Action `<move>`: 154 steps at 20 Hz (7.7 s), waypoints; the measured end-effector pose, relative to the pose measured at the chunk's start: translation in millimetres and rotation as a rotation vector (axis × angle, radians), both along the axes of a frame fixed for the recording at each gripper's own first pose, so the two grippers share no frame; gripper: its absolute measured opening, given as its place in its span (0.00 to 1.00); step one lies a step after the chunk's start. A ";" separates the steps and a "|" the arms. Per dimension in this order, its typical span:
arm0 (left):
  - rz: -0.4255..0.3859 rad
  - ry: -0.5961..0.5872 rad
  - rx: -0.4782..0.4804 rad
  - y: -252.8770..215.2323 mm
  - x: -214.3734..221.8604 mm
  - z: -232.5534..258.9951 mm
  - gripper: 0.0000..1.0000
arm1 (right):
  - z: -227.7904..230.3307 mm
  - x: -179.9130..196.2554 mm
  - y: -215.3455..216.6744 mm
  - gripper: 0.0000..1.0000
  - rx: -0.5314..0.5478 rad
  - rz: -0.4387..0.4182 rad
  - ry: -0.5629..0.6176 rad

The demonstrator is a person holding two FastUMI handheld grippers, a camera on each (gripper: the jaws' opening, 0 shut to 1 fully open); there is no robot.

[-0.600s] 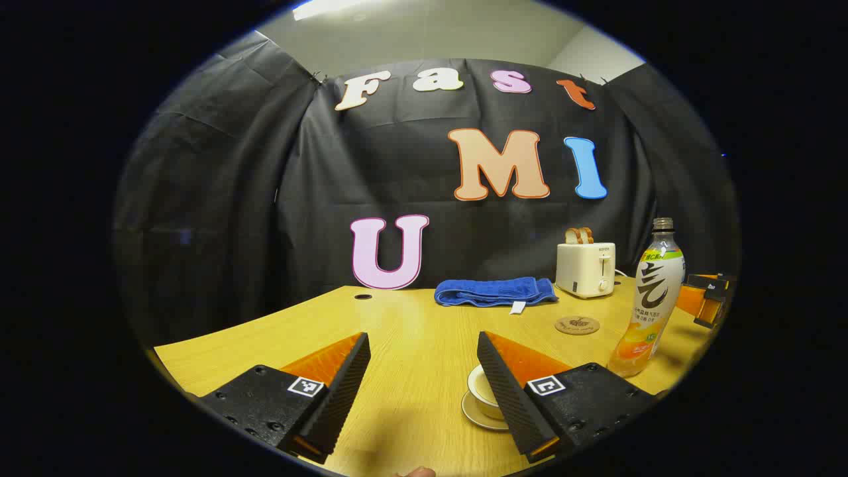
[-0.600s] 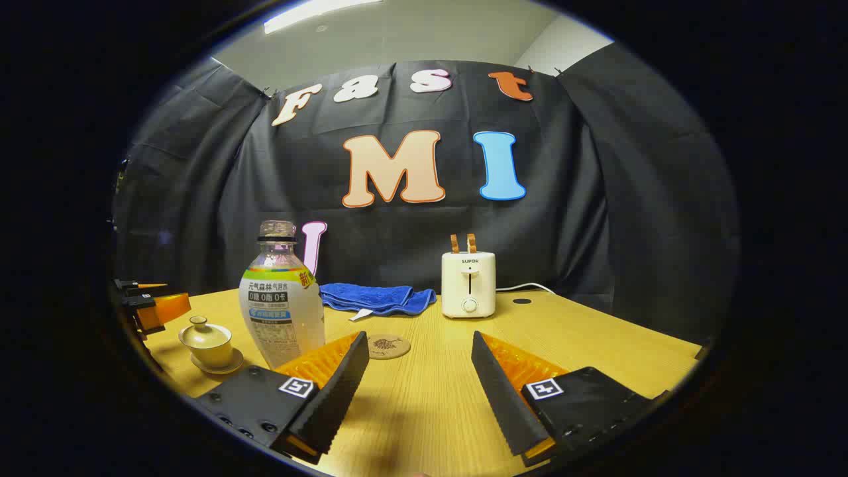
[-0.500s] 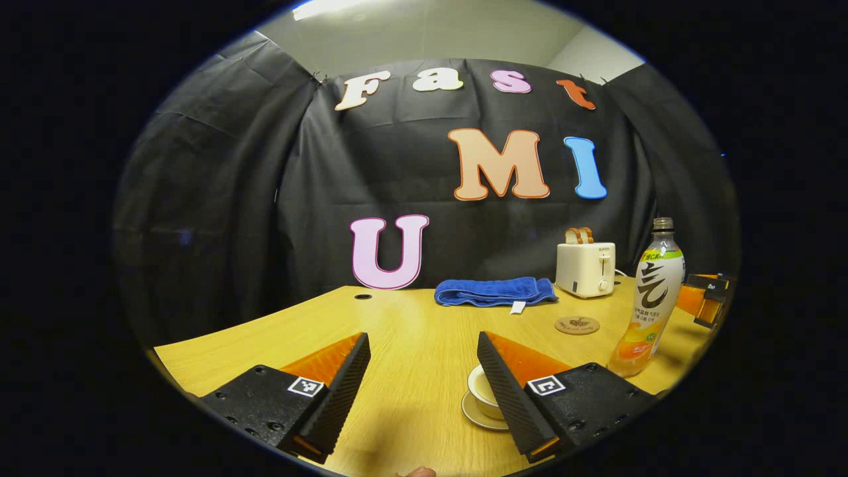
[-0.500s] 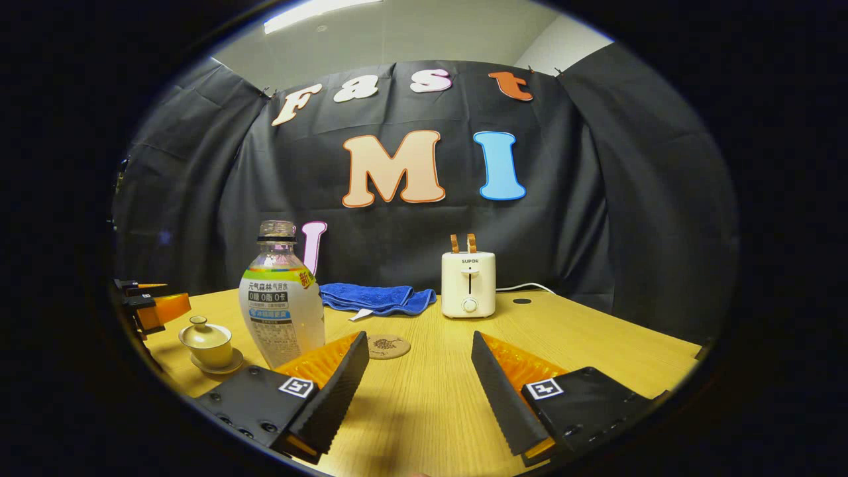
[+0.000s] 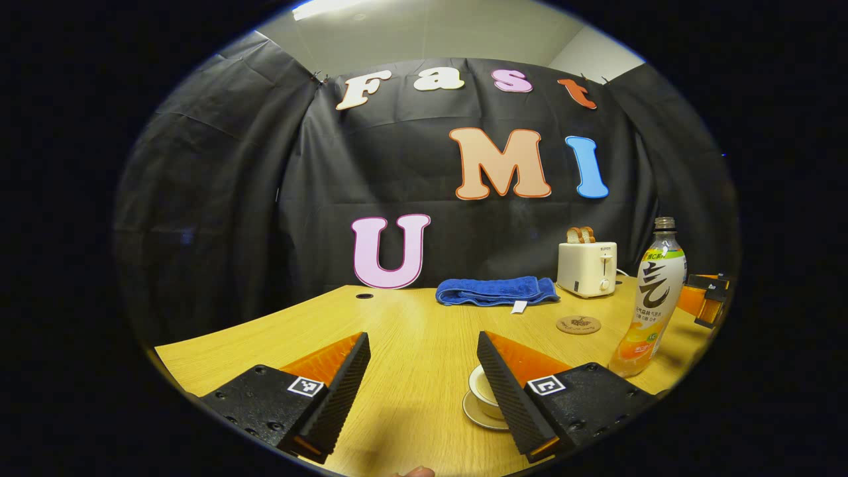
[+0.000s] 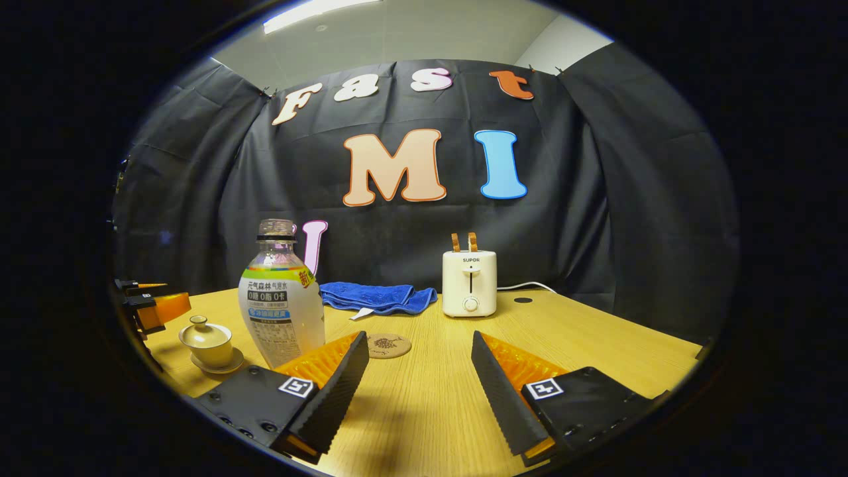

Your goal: Open the teacup lid with one hand, grasp the water bottle and pour water into the teacup with the other hand; after pouring, place the water bottle on the coaster and then close the teacup lid.

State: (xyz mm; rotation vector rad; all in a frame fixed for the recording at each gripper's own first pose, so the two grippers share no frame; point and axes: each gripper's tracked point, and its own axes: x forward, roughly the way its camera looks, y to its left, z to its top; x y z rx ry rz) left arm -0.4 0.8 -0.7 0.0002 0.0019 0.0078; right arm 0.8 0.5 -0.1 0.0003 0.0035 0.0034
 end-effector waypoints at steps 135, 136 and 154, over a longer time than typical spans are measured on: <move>-0.044 0.053 -0.111 80.5 -31.0 5.9 0.22 | -31.6 15.3 174.8 0.71 -1.701 0.282 -0.240; -0.043 0.055 -0.113 80.9 -31.1 4.9 0.23 | -29.2 13.5 176.4 0.71 -1.733 0.280 -0.260; -0.057 0.072 -0.152 80.1 -33.7 -2.3 0.23 | -2.4 15.4 205.4 0.70 -2.112 0.361 -0.478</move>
